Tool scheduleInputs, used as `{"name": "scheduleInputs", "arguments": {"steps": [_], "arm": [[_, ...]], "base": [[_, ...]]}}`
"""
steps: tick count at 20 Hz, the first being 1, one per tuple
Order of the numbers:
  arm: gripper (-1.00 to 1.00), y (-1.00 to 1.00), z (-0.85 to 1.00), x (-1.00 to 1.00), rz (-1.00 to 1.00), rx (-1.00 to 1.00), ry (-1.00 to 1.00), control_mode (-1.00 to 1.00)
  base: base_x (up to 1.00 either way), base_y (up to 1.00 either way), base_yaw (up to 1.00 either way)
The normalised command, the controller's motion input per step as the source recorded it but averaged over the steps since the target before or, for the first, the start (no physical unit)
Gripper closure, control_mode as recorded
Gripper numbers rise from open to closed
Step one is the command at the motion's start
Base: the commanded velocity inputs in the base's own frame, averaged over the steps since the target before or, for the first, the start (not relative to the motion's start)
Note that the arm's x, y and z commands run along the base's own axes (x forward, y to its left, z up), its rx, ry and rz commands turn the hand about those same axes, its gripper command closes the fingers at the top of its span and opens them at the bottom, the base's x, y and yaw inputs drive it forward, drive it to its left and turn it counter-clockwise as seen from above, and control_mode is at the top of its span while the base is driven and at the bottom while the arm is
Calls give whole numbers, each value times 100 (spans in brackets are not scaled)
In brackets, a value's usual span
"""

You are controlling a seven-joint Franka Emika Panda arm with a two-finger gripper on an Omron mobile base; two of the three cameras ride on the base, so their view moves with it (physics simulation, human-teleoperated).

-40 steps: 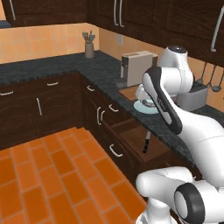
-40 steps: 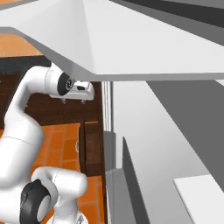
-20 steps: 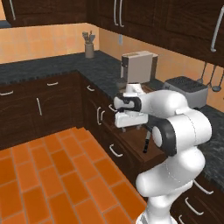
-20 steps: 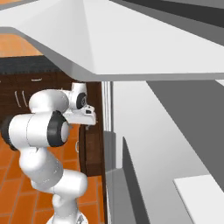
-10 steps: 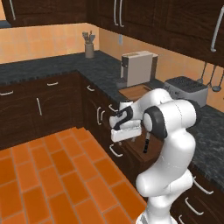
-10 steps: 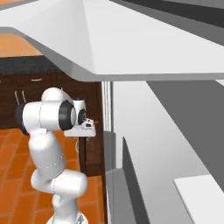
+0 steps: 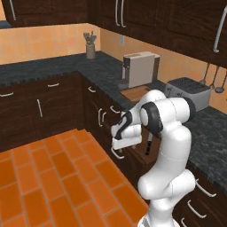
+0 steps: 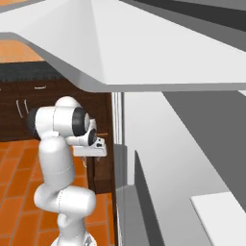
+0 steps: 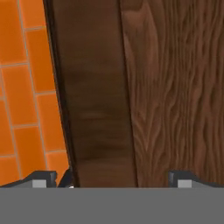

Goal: Pick up the knife from the drawer and place it on the cutting board. Then place the meat from the plate to the cutting board.

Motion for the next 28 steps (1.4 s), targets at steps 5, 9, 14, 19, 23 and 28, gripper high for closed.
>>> {"name": "scheduleInputs", "arguments": {"steps": [5,9,14,19,23,28], "arm": [[-100,77,0,-35,0,0,-10,-100],[-100,100,6,-45,2,0,-1,-100],[-100,100,30,-44,6,0,0,-100],[-100,100,48,-42,7,0,0,-100],[-100,85,67,-30,4,0,0,-100],[-100,-71,100,-1,-33,3,-1,-100]], "base": [[0,0,0],[0,0,0],[0,0,0],[0,0,0],[0,0,0],[0,0,0]]}}
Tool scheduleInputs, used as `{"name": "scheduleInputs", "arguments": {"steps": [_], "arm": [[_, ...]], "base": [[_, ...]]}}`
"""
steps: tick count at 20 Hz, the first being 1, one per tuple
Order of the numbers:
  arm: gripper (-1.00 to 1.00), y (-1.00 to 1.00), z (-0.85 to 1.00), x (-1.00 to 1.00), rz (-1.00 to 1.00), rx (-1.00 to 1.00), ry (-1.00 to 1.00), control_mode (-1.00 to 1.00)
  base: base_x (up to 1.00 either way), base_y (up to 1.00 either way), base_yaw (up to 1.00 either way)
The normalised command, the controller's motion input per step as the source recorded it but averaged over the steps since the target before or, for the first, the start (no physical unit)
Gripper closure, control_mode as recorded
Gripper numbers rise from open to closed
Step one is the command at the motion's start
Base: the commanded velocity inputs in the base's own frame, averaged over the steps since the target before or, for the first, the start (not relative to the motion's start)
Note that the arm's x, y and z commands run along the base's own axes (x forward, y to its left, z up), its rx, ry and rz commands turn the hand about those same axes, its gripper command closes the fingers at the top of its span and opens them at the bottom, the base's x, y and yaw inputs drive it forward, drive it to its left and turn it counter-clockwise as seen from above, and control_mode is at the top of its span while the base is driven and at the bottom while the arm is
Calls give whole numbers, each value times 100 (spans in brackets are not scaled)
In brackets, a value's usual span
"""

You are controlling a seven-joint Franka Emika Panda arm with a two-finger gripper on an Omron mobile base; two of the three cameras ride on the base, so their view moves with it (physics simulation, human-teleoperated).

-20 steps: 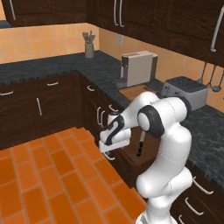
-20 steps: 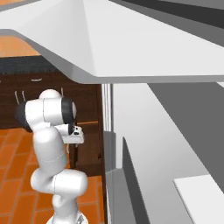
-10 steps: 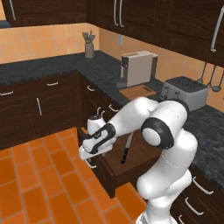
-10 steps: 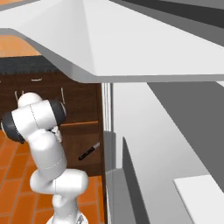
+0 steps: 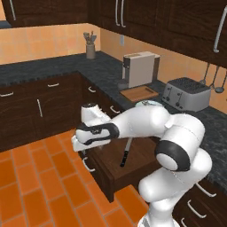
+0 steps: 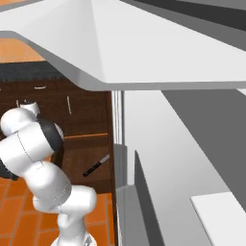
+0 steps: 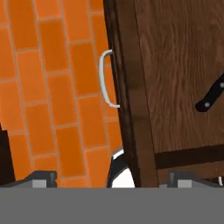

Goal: Pick up the knife from the drawer and place it on the cutting board. Then place the meat from the plate to the cutting board.

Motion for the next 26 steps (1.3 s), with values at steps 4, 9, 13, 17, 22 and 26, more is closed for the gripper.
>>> {"name": "scheduleInputs", "arguments": {"steps": [4,9,13,17,22,26], "arm": [[-100,-100,66,9,-37,-1,6,-100],[-100,-100,-16,9,-33,0,8,-100],[-100,-100,-69,34,-28,0,10,-100],[-100,-73,-91,47,-6,-2,3,-100],[-100,-13,-55,30,0,-3,-1,-100],[-100,0,-65,30,0,-2,-12,-100]], "base": [[0,0,0],[0,0,0],[0,0,0],[0,0,0],[0,0,0],[0,0,0]]}}
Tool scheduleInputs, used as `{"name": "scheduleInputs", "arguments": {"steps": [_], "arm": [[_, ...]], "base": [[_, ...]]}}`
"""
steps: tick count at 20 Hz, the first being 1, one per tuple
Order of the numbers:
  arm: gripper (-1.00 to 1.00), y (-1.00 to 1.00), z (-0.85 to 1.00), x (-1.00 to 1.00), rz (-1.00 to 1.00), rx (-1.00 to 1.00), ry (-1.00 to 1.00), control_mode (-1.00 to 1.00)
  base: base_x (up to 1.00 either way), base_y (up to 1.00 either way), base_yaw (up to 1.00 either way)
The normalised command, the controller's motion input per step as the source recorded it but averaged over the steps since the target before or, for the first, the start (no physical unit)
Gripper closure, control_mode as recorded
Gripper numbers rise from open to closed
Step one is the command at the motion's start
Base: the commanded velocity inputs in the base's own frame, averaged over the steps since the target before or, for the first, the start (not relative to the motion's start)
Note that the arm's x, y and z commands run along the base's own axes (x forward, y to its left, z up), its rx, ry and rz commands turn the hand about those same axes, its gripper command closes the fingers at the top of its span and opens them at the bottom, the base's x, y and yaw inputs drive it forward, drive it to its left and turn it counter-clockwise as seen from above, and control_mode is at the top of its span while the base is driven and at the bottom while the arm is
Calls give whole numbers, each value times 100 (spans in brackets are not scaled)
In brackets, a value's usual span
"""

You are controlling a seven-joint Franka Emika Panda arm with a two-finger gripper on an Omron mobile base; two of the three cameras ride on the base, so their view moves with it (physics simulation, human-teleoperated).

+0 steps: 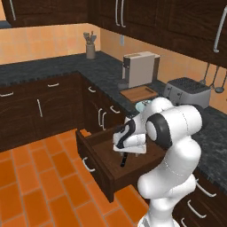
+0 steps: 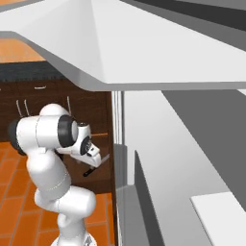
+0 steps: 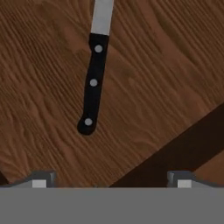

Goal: Pick up the knife from the drawer and place it on the cutting board. Then place the meat from the plate to the cutting board.

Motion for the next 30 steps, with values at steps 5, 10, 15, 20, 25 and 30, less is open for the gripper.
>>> {"name": "scheduleInputs", "arguments": {"steps": [5,10,15,20,25,30], "arm": [[-100,0,-57,46,1,0,-18,-100],[-100,9,-40,52,2,0,-9,-100],[-100,17,-23,41,0,-1,0,-100],[100,5,-57,20,0,-8,0,-100],[100,3,-49,28,0,-6,-3,-100],[100,0,-14,-14,-1,7,-16,-100]], "base": [[0,0,0],[0,0,0],[0,0,0],[0,0,0],[0,0,0],[0,0,0]]}}
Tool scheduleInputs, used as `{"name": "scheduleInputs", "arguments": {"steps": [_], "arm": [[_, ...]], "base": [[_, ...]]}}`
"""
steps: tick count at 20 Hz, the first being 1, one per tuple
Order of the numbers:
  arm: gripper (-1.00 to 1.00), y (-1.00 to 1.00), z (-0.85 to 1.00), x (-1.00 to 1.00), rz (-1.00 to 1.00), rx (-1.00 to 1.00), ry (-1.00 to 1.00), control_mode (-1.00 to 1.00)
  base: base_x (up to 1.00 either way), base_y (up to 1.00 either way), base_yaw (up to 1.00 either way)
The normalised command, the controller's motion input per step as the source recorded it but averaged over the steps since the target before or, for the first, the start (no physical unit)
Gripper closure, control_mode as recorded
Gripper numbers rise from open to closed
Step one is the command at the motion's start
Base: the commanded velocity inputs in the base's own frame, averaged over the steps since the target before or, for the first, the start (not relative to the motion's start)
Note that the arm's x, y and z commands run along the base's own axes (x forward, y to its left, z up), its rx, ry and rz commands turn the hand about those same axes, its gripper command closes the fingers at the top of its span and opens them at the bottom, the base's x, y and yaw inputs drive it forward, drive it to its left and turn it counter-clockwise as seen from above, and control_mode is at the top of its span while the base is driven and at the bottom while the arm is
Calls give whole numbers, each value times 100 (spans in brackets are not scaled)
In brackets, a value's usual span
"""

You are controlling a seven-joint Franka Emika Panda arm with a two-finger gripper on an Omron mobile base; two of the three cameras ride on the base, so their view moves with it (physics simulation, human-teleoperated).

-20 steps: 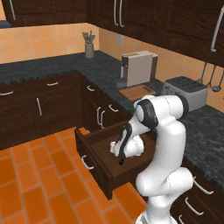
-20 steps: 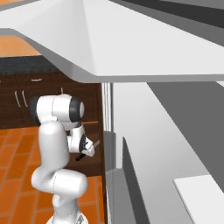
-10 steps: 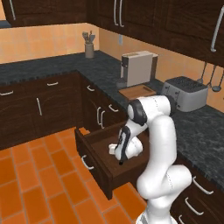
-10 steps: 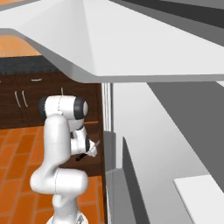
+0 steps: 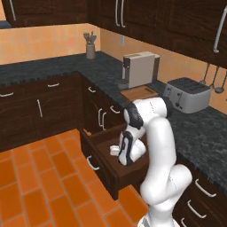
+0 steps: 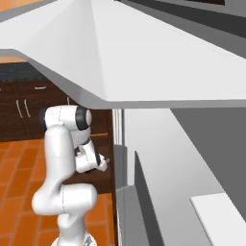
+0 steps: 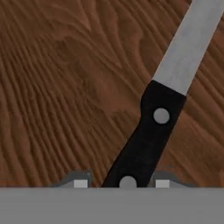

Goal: Pick up the knife from the drawer and place it on the cutting board. Then place the meat from the plate to the cutting board.

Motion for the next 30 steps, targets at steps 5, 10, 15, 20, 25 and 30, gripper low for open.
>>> {"name": "scheduleInputs", "arguments": {"steps": [5,10,15,20,25,30], "arm": [[100,20,72,-28,-3,12,-21,-100],[100,94,100,-18,1,3,-4,-100],[100,80,100,-1,1,-2,-2,-100],[100,-17,100,-2,-6,-3,-1,-100],[100,-67,100,-1,-15,0,1,-100],[100,-17,100,0,-7,0,0,-100]], "base": [[0,0,0],[0,0,0],[0,0,0],[0,0,0],[0,0,0],[0,0,0]]}}
